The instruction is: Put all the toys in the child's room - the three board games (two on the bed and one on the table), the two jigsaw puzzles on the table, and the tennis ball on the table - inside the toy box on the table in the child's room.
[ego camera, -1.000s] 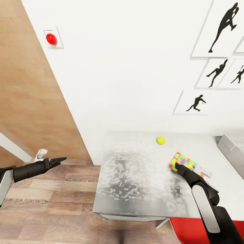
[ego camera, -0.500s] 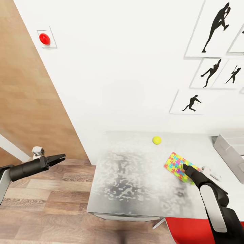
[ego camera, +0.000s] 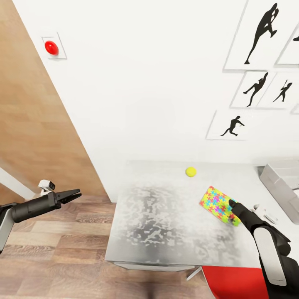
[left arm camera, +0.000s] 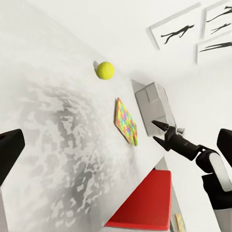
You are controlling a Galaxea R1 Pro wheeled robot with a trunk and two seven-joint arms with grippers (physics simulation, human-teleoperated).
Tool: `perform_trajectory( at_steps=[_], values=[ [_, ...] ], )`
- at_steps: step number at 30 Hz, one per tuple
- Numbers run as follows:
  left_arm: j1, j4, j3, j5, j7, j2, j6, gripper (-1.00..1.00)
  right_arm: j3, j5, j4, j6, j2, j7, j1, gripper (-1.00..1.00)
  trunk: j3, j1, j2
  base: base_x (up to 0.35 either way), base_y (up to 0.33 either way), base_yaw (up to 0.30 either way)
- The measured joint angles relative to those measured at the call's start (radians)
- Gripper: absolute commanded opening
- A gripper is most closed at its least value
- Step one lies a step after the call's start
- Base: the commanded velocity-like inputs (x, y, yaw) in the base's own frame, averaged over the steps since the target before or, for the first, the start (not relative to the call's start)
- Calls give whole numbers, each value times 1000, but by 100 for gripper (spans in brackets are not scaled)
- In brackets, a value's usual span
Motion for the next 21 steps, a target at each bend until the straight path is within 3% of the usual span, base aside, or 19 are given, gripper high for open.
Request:
perform_trajectory(
  at_steps=[7,11,14,16,19,21],
  values=[
    [0,-3,0,-1,0,-1,-1,100,11,0,0,16,5,-18,-18,100,-1,0,0,25,0,-42],
    [0,-3,-16,-1,0,-1,-2,100,10,2,8,182,6,-85,-169,100,-1,0,0,3,0,-5],
    [0,-3,-36,-1,0,1,-2,100,10,3,40,256,10,-147,-267,100,-1,0,0,1,0,-1],
    [0,-3,-43,-1,0,1,-2,100,11,2,102,284,10,-188,-341,100,-1,0,0,0,0,0],
    [0,-3,-50,-1,0,1,-2,100,14,6,326,303,12,-233,-496,100,-1,0,0,0,0,0],
    [0,-3,-51,-1,0,2,-2,100,15,9,403,305,12,-239,-536,100,-1,0,0,0,0,0]
  ],
)
